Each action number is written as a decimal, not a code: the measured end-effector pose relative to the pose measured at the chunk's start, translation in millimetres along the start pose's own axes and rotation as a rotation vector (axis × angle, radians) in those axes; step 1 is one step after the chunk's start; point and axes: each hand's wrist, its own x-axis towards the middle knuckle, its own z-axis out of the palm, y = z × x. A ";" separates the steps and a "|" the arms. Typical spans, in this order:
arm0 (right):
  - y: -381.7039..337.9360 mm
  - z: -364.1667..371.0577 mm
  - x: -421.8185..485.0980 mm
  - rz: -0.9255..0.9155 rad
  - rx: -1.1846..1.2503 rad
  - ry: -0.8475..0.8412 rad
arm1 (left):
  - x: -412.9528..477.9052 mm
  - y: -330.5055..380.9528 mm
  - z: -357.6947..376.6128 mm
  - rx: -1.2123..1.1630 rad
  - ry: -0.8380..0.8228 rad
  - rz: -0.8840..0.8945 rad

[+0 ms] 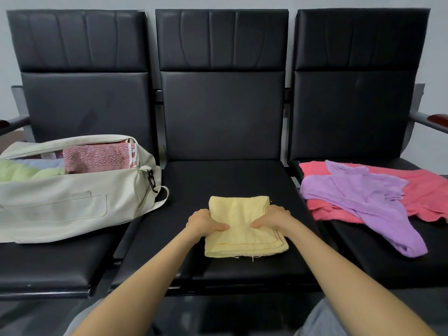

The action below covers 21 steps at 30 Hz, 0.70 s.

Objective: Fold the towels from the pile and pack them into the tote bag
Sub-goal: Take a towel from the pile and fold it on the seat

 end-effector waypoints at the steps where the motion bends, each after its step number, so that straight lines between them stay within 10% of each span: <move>1: -1.8 -0.1 1.2 -0.007 0.069 -0.007 | -1.8 1.2 -1.8 -0.074 -0.011 0.012; 10: -5.8 -27.8 -0.1 -0.392 1.100 -0.132 | -23.7 10.4 -53.1 -0.898 -0.088 0.238; 21: -18.2 -29.2 -28.0 -0.541 0.389 -0.068 | -32.1 -2.6 -64.6 -0.128 0.169 0.478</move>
